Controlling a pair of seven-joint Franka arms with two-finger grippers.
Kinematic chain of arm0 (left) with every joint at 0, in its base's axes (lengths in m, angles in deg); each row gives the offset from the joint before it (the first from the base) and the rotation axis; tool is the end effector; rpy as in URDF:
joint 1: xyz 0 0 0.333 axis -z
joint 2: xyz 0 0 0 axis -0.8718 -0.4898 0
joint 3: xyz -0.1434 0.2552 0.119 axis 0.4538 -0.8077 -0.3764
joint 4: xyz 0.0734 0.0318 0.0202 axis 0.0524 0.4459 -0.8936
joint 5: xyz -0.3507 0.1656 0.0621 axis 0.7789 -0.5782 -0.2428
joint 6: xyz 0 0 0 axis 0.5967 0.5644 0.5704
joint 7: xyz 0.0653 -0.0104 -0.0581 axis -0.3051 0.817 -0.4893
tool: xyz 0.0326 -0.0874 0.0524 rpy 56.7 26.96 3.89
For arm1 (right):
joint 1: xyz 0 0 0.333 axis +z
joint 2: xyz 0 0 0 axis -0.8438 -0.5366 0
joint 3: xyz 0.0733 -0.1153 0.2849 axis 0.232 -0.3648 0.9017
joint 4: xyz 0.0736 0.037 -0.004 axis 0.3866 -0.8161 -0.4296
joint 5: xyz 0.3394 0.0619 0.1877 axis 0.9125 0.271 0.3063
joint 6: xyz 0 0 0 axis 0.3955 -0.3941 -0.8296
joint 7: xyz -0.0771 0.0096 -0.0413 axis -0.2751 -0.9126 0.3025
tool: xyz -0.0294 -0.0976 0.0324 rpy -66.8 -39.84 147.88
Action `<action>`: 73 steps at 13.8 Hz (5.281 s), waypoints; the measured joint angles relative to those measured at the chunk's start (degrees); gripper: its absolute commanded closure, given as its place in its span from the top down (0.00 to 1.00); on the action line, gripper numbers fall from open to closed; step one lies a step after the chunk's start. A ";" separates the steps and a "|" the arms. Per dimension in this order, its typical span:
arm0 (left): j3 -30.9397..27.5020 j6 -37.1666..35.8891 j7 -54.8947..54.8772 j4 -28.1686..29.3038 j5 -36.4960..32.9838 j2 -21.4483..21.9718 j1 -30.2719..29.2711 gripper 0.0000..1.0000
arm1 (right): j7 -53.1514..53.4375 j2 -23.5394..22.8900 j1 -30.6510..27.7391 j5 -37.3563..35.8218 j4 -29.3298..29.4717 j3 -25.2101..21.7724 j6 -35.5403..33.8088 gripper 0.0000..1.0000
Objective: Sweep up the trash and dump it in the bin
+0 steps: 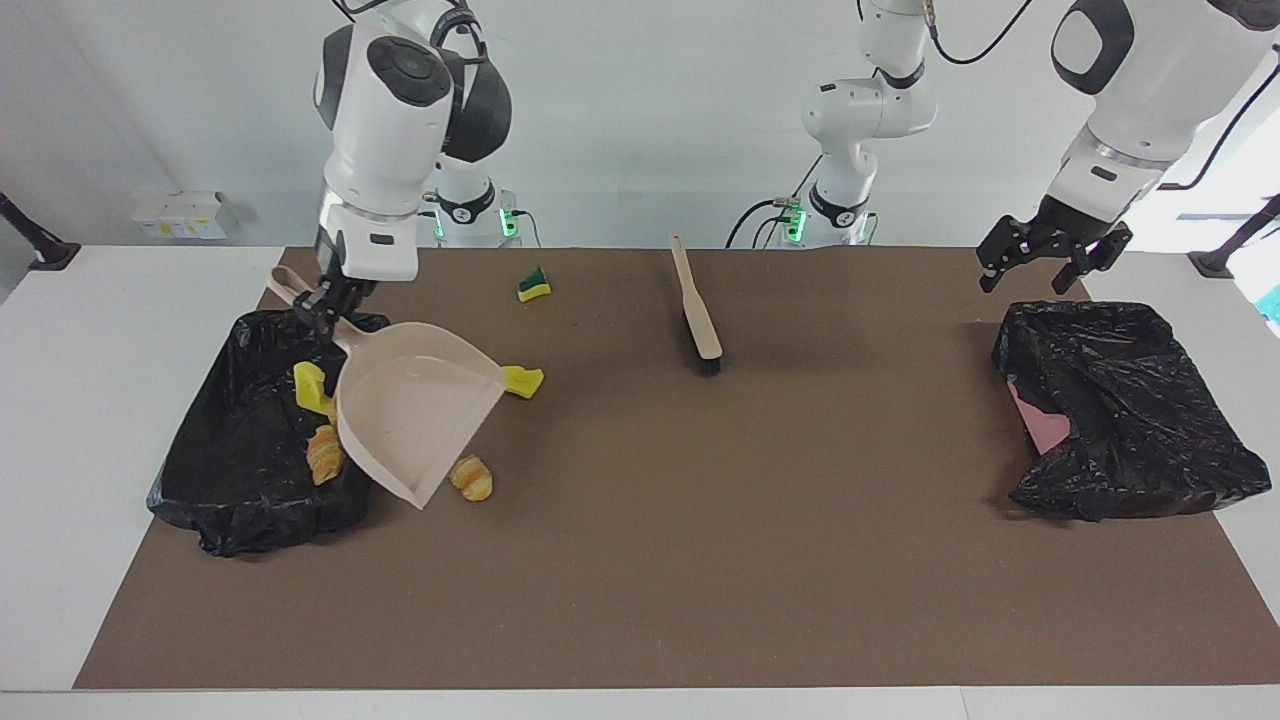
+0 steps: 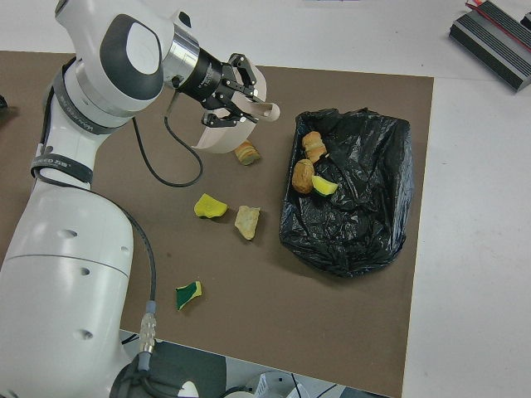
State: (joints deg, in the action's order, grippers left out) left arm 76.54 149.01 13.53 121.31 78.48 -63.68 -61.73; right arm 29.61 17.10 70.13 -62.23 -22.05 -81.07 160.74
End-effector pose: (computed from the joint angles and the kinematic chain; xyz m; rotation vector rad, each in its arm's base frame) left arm 0.5391 -0.0109 0.6142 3.1140 -0.1352 0.0659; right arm 0.5957 0.1099 0.5640 2.3100 1.3421 -0.2227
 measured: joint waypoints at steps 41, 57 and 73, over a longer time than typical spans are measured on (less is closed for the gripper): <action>1.45 -7.51 -5.39 -10.10 -1.26 -5.48 0.62 1.00 | 80.08 -26.57 23.76 30.49 21.03 1.80 8.07 0.90; 2.77 -2.50 -5.01 -6.00 -1.26 -6.56 3.05 1.00 | 79.55 7.69 35.08 36.09 -35.27 3.54 24.22 0.86; 29.97 25.33 44.99 6.86 -12.11 -23.08 9.20 1.00 | 76.66 5.20 37.04 39.46 -37.94 3.56 30.60 0.00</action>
State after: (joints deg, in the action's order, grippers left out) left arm 106.51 174.34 58.52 128.17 66.37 -86.76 -52.53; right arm 106.27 22.30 107.18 -22.77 -59.98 -77.51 191.34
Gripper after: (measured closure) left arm 0.000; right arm 0.740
